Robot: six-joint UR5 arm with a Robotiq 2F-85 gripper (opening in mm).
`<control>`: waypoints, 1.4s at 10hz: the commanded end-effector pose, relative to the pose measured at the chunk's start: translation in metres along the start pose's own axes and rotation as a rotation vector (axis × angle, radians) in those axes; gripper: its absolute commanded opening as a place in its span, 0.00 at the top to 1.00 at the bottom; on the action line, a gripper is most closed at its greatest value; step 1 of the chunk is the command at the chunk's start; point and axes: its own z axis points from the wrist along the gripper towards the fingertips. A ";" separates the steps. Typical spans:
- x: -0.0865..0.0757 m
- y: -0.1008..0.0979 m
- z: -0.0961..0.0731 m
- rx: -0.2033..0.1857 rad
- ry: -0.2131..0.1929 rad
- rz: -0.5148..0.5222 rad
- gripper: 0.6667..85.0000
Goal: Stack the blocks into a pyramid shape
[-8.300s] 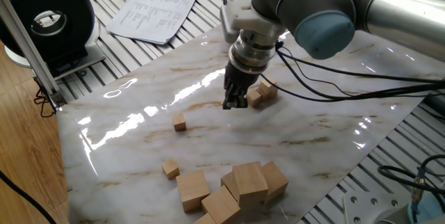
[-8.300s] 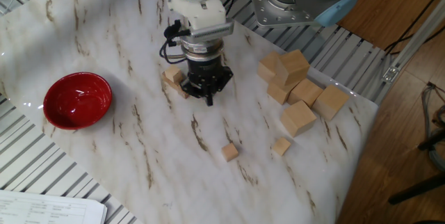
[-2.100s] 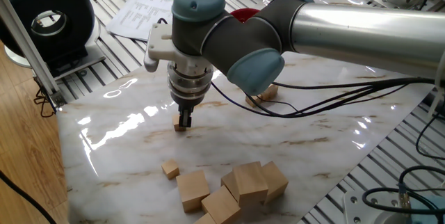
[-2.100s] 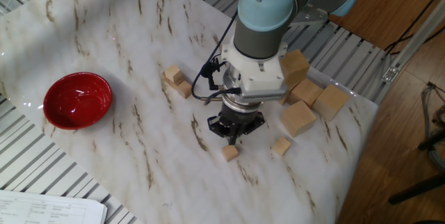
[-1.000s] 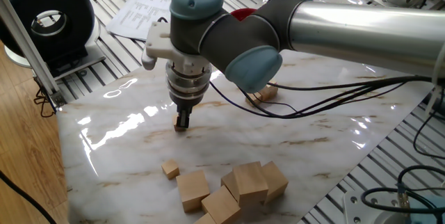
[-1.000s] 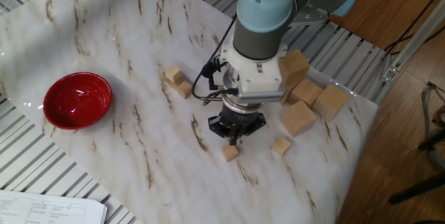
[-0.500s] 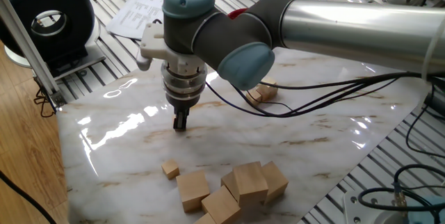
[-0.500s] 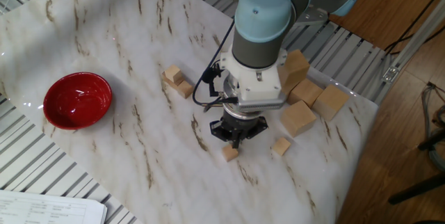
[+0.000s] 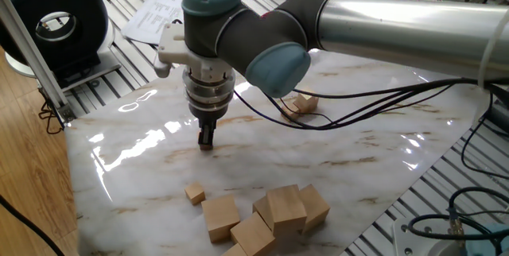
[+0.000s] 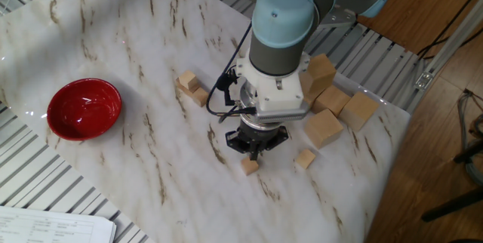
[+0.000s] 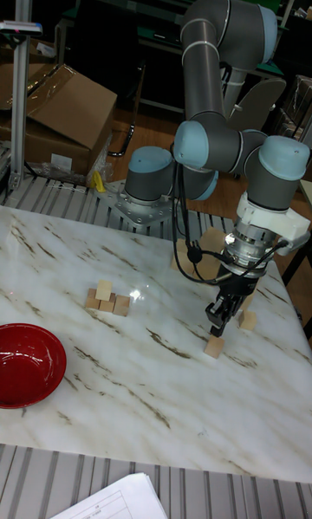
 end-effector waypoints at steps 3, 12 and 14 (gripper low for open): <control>-0.007 0.007 -0.004 -0.044 -0.027 -0.029 0.72; -0.001 -0.009 0.000 -0.048 -0.020 -0.187 0.04; 0.005 -0.011 -0.002 -0.057 -0.008 -0.177 0.00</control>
